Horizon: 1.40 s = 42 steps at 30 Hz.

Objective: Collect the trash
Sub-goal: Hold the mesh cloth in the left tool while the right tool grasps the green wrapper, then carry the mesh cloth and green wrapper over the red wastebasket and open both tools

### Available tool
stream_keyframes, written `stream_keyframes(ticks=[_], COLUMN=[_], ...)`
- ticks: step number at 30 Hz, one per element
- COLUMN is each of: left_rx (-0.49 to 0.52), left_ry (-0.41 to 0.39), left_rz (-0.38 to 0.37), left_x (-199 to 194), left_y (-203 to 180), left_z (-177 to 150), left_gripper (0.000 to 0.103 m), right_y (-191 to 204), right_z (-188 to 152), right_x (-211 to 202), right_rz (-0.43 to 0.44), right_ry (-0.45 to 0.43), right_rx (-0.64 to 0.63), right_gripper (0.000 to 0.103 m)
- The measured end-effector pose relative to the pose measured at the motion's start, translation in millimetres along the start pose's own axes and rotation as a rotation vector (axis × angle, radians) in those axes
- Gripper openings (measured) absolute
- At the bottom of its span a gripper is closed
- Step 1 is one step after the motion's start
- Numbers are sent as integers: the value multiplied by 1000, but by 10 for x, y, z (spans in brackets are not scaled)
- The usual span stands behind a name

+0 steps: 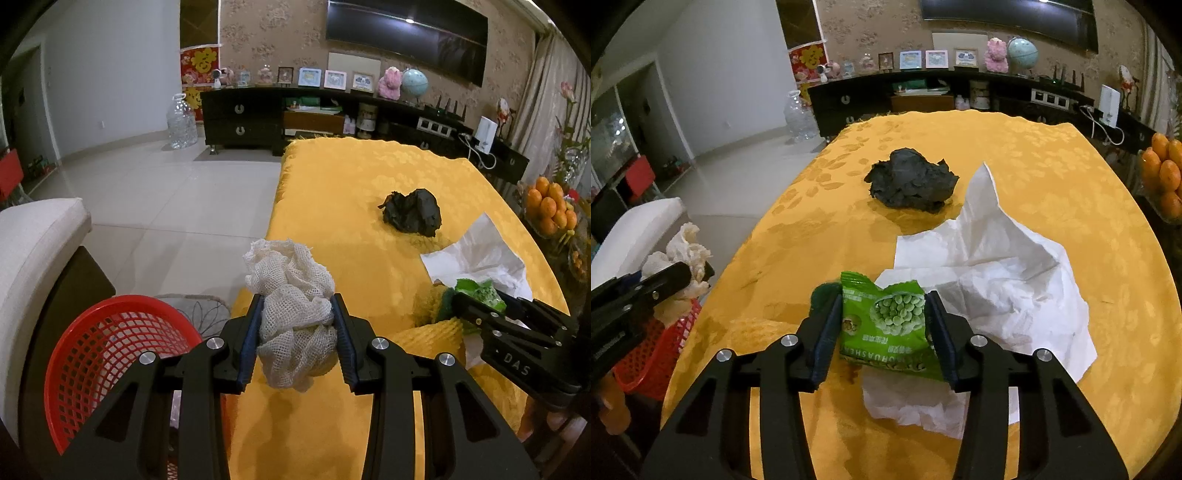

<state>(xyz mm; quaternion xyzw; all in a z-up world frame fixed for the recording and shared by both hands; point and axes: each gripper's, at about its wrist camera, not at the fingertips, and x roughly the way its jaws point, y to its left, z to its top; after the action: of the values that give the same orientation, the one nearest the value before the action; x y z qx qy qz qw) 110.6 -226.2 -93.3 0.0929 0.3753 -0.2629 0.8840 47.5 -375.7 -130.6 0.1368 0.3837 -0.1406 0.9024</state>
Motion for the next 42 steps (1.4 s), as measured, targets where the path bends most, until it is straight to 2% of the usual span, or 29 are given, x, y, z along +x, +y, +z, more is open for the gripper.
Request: stream_keyframes(ticks=[20,31,42], left_rx=[-17,-74,-143], left_ry=[-83,-127,-131], left_rz=[4,71,161], left_x=[-217,-537,-870], left_y=[44,352,792], left_z=[-26,-85,-235], left_gripper=[35,35,35], right_y=[-146,-188,111], right_z=[7,-31,-15], right_x=[-641,-840,-943], right_rz=[15,14,82], right_ry=[-118,-146,-164], right_rx=[65,92,45], right_gripper=[44,44,44])
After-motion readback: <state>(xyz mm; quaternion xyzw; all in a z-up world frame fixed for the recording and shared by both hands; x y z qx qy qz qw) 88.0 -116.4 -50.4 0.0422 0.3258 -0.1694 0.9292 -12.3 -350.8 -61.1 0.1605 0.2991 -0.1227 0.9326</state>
